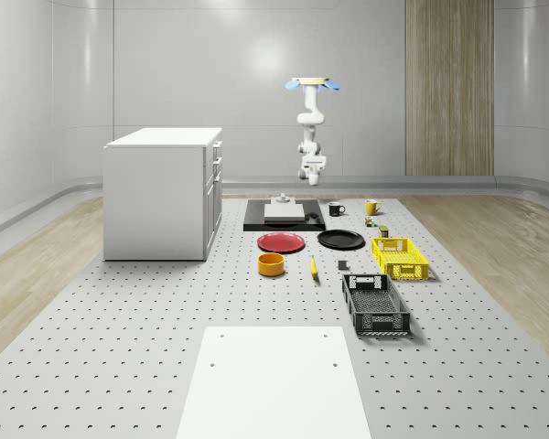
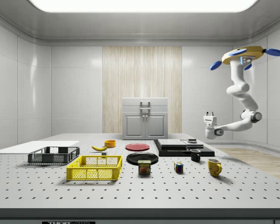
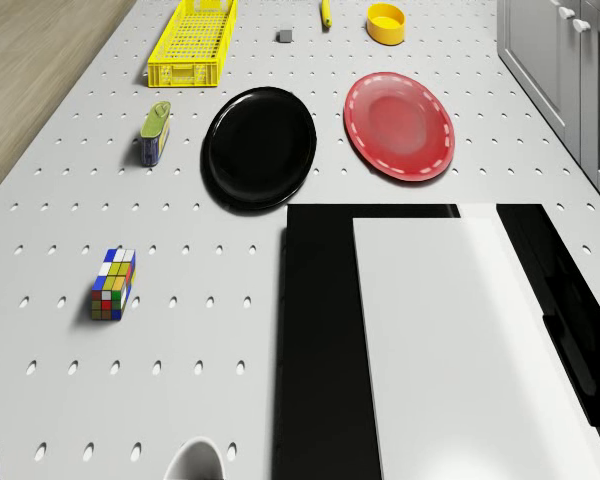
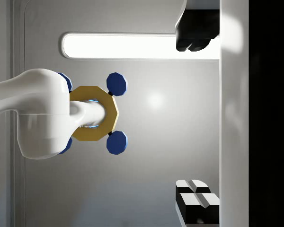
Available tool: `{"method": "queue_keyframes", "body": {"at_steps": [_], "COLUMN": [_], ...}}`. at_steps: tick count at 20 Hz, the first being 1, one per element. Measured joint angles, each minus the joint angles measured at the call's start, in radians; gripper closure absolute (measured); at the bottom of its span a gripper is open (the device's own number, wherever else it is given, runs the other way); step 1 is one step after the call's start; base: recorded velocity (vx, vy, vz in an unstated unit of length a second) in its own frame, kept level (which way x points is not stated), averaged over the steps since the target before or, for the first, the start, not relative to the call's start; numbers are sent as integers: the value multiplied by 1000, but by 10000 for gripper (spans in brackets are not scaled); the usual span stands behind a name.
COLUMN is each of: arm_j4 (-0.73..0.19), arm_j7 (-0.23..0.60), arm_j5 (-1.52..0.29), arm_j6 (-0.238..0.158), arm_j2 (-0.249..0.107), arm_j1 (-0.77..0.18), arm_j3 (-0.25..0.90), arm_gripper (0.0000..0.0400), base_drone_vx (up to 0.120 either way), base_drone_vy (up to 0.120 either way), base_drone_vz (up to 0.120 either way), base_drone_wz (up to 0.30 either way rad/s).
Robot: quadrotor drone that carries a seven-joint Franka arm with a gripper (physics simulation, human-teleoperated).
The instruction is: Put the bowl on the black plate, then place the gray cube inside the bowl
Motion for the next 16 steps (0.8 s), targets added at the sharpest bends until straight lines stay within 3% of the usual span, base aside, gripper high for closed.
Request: {"method": "queue_keyframes", "body": {"at_steps": [16], "arm_j4": [-5], "arm_j7": [0], "arm_j5": [-2], "arm_j6": [10], "arm_j2": [-7], "arm_j1": [-2], "arm_j3": [3], "arm_gripper": [0], "base_drone_vx": [120], "base_drone_vy": [-120], "base_drone_vz": [0], "base_drone_wz": [0]}}
